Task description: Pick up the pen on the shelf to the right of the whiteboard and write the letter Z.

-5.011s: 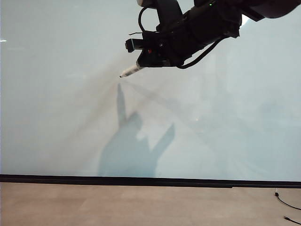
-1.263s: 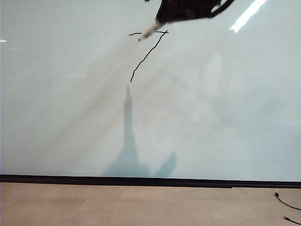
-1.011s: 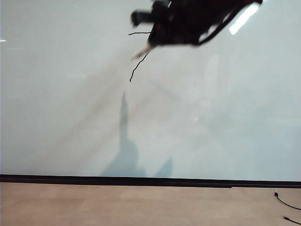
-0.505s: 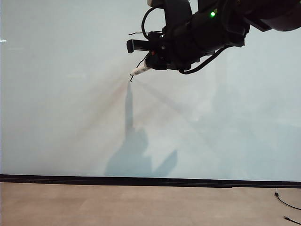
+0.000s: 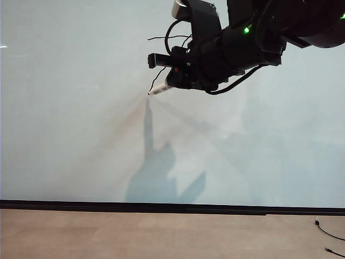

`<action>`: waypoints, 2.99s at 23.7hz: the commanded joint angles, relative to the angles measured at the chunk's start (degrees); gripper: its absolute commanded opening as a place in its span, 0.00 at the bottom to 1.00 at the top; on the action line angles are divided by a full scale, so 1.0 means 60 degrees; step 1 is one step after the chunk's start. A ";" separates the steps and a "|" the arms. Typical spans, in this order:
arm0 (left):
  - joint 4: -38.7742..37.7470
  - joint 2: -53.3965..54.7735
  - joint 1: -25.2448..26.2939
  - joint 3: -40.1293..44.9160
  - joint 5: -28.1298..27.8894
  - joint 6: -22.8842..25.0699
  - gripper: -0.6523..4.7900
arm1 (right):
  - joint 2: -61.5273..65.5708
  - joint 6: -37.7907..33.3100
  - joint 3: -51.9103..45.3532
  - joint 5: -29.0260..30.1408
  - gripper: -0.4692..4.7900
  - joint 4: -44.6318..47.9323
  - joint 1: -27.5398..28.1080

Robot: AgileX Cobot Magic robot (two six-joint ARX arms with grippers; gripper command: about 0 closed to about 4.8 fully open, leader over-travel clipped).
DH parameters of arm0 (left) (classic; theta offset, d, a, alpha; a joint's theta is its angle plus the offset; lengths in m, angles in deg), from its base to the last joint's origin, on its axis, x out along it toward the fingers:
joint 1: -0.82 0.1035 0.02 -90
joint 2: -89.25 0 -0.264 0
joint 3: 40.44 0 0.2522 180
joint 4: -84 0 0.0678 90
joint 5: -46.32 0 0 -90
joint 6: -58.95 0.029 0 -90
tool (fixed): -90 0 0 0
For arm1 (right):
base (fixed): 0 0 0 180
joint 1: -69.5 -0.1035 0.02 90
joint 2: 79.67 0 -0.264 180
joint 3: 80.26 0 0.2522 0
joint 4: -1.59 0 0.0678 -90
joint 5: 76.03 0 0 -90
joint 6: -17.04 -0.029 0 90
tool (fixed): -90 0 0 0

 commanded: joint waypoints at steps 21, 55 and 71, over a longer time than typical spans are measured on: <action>0.0106 0.0004 0.0000 -0.0022 0.0004 0.0044 0.11 | 0.0076 -0.0186 0.0375 -0.0568 0.07 -0.0124 0.0095; 0.0106 0.0004 -0.0004 -0.0022 0.0004 0.0044 0.11 | -0.3920 0.1155 -0.1450 -0.2098 0.07 -0.1104 -0.0579; 0.0106 0.0004 -0.0004 -0.0022 0.0004 0.0044 0.11 | -1.4928 0.2000 -0.4105 -0.2492 0.07 -0.8266 -0.0969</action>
